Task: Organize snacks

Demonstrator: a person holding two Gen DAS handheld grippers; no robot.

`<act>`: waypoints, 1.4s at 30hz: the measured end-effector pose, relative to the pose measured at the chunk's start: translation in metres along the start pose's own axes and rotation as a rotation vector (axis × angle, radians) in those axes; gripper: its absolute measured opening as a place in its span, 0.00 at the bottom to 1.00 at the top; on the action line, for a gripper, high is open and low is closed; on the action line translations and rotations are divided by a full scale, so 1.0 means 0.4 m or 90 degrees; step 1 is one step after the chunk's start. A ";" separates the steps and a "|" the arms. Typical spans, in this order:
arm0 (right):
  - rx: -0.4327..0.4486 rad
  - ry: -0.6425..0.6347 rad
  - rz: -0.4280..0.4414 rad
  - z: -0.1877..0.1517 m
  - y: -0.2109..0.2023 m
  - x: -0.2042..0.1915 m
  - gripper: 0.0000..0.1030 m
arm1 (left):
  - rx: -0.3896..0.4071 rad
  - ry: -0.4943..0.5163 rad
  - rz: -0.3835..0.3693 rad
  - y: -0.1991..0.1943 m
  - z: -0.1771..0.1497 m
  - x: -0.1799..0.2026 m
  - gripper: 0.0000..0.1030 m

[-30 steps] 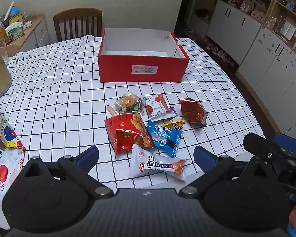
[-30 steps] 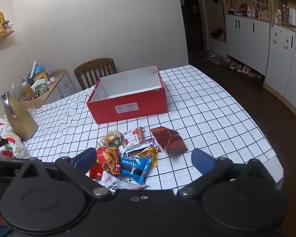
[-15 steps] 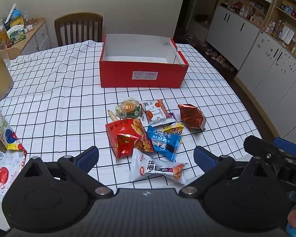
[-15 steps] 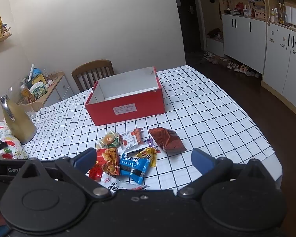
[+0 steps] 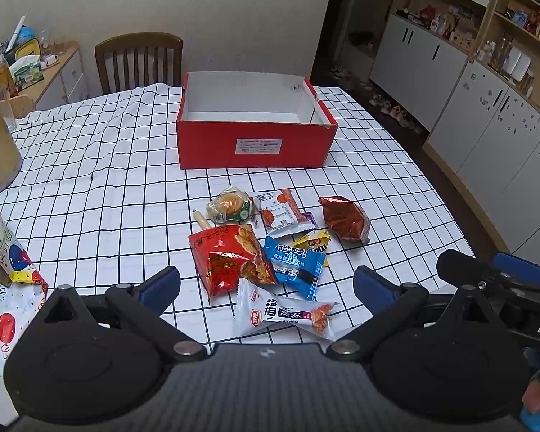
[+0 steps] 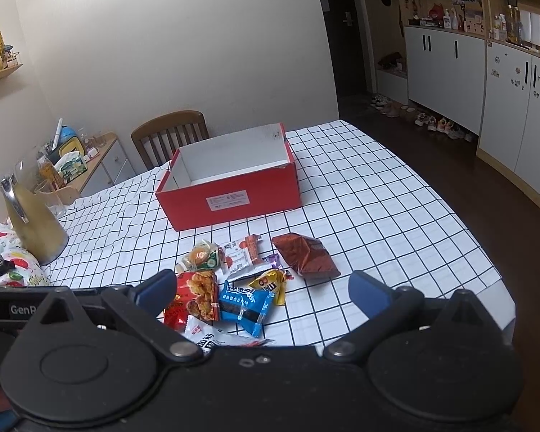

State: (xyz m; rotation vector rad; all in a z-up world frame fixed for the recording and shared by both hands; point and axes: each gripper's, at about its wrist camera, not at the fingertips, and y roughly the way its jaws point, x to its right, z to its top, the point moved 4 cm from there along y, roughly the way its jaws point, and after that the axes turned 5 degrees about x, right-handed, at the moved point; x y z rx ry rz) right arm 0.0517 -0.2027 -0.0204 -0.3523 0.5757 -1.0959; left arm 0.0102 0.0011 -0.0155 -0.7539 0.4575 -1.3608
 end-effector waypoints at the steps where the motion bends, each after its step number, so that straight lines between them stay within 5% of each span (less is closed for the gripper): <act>1: 0.001 0.000 0.000 0.000 0.000 0.000 0.99 | 0.000 0.000 0.000 0.000 0.000 0.000 1.00; 42: 0.009 -0.011 0.004 0.011 0.006 -0.005 0.99 | -0.008 0.000 0.004 0.013 0.000 -0.008 1.00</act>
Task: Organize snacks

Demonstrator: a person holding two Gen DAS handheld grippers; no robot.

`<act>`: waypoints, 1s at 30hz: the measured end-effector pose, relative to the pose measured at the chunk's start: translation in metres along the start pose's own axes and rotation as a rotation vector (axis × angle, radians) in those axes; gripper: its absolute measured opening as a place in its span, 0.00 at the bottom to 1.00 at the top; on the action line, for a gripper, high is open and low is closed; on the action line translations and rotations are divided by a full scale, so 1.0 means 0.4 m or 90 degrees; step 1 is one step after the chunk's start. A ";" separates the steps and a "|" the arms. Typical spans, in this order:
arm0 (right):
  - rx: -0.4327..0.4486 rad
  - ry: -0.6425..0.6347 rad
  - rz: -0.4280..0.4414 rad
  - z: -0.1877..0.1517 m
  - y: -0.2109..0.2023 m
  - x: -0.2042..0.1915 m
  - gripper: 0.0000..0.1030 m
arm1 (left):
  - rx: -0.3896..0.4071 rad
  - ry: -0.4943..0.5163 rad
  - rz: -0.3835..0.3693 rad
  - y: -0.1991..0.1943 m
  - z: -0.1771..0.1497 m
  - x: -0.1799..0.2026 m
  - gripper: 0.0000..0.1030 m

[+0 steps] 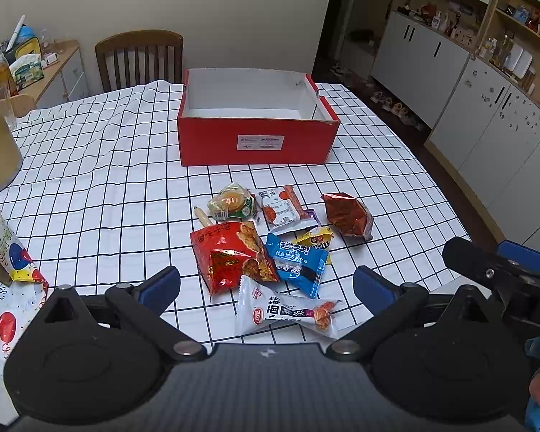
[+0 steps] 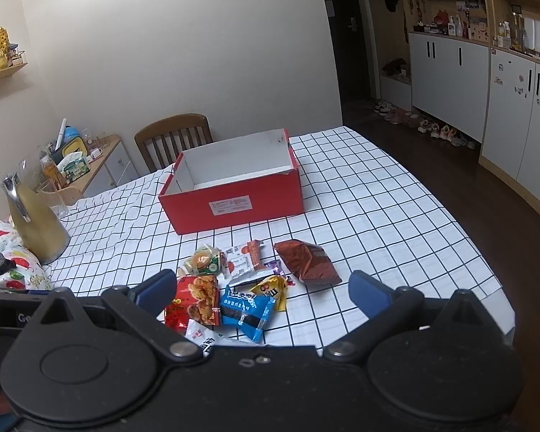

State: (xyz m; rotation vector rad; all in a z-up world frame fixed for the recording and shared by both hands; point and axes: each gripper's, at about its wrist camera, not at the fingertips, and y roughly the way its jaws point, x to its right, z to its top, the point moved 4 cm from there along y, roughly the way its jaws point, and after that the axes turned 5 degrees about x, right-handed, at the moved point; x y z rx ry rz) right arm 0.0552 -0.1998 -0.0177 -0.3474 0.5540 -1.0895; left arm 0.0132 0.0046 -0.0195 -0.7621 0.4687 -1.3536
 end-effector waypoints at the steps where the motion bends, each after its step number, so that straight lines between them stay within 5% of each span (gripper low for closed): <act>1: -0.001 0.001 0.001 0.001 0.005 0.004 0.99 | -0.005 -0.004 0.000 0.007 0.000 -0.002 1.00; 8: -0.011 0.012 0.022 0.010 0.042 0.025 0.99 | 0.006 -0.047 0.002 0.037 0.020 -0.028 1.00; 18: 0.009 -0.023 0.031 0.032 0.133 0.057 0.99 | 0.047 -0.058 0.090 0.104 0.053 -0.117 1.00; 25: -0.034 -0.048 0.032 0.013 0.223 0.081 0.97 | 0.003 -0.132 0.059 0.173 0.038 -0.173 1.00; 30: -0.055 -0.084 0.034 0.004 0.264 0.086 0.95 | -0.027 -0.103 0.042 0.205 0.016 -0.147 1.00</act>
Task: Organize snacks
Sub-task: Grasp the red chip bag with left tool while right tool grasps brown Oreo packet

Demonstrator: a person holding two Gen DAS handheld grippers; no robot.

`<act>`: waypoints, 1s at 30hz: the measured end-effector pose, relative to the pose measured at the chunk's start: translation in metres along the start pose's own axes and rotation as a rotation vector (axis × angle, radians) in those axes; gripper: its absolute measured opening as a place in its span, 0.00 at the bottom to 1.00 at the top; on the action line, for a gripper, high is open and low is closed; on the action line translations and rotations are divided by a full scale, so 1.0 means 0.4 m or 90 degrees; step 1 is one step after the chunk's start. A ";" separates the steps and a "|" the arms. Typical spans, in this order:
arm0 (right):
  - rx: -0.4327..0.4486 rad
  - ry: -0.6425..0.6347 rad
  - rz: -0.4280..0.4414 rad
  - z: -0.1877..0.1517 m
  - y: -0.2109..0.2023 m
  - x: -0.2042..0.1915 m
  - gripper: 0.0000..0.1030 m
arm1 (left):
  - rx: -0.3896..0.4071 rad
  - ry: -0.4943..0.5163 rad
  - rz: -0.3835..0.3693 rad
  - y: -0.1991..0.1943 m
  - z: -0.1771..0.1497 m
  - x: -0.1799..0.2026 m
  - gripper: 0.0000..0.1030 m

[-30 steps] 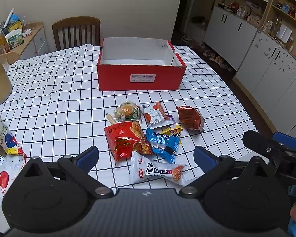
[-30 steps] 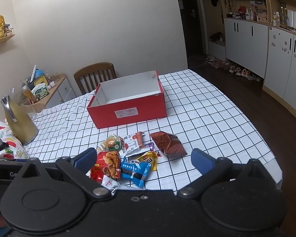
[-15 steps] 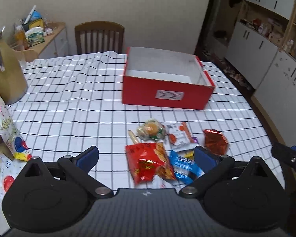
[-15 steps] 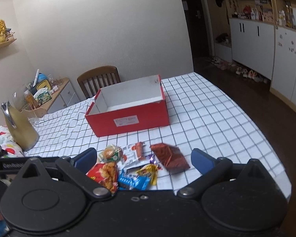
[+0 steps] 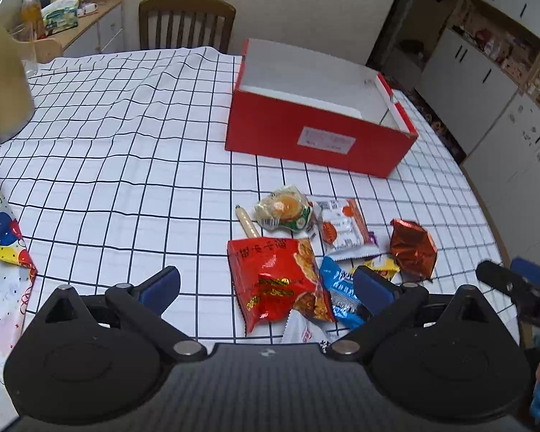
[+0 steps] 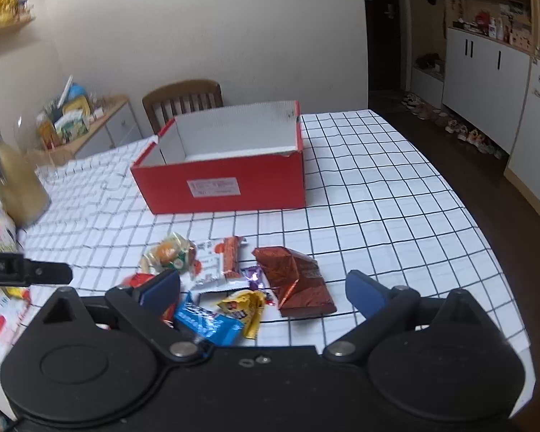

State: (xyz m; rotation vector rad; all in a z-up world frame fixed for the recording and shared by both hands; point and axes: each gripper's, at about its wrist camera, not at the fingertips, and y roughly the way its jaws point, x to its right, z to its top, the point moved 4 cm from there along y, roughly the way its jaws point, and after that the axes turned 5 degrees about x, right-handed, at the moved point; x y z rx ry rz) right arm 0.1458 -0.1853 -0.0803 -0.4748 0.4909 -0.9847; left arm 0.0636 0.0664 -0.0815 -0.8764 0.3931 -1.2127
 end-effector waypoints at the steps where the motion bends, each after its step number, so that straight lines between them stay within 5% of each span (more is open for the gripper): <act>1: -0.004 -0.003 -0.003 0.000 0.010 0.004 0.94 | -0.005 -0.001 0.002 0.009 -0.002 0.001 1.00; 22: -0.097 -0.079 -0.019 -0.025 0.239 0.055 0.82 | -0.122 0.037 0.029 0.271 -0.009 0.057 1.00; 30: -0.132 -0.009 0.002 -0.019 0.312 0.092 0.76 | -0.153 0.019 0.016 0.321 -0.016 0.060 0.99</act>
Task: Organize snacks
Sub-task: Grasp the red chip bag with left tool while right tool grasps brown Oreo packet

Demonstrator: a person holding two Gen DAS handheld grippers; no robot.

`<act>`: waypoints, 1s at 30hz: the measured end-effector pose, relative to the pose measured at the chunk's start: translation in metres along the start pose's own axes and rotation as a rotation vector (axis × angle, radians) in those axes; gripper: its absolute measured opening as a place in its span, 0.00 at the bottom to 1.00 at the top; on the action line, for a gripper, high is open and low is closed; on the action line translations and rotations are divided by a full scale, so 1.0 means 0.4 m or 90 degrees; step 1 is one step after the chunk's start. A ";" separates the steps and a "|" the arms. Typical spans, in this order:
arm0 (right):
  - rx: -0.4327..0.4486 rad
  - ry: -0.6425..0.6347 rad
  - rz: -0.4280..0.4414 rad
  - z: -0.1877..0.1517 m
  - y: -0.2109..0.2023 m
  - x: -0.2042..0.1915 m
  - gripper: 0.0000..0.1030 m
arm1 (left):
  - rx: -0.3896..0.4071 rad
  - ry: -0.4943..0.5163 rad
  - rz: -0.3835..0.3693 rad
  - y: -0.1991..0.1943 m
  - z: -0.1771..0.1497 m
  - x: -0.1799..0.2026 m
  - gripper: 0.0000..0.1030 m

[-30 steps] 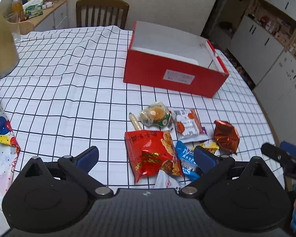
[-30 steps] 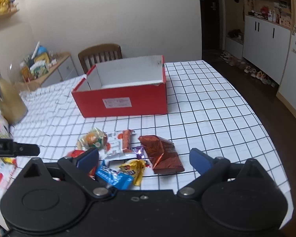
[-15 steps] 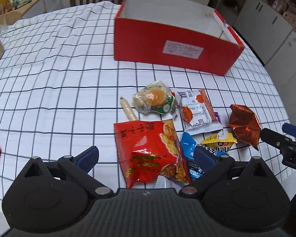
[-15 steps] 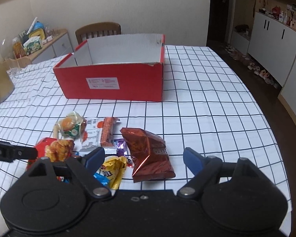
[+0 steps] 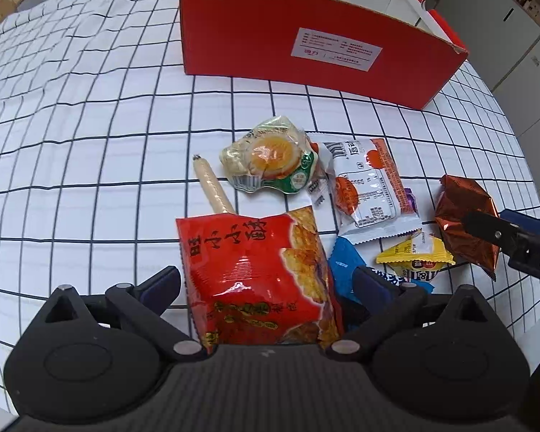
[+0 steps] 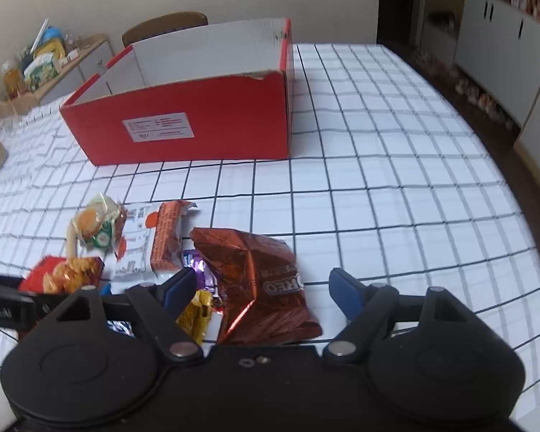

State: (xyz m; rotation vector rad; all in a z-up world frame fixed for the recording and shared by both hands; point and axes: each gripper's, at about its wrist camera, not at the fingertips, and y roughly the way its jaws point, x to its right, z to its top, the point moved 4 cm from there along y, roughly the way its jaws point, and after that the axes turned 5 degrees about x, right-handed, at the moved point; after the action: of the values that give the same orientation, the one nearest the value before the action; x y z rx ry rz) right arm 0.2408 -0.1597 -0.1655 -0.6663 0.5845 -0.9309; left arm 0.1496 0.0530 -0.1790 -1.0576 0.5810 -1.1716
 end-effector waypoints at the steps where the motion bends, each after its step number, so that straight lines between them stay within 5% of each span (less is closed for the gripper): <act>1: -0.004 0.008 0.006 0.002 0.005 0.005 0.75 | 0.000 0.001 0.004 0.003 0.001 0.000 0.99; 9: -0.031 0.056 0.031 0.008 0.034 0.034 0.71 | -0.009 -0.037 -0.006 0.015 0.017 -0.026 0.91; 30: -0.040 0.072 0.048 0.002 0.031 0.017 0.40 | 0.011 -0.086 -0.016 -0.022 0.003 -0.075 0.69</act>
State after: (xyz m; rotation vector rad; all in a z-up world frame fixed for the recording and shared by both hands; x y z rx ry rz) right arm 0.2510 -0.1600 -0.1753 -0.6456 0.7372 -0.8869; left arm 0.1368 0.0810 -0.1750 -1.1231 0.4520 -1.1160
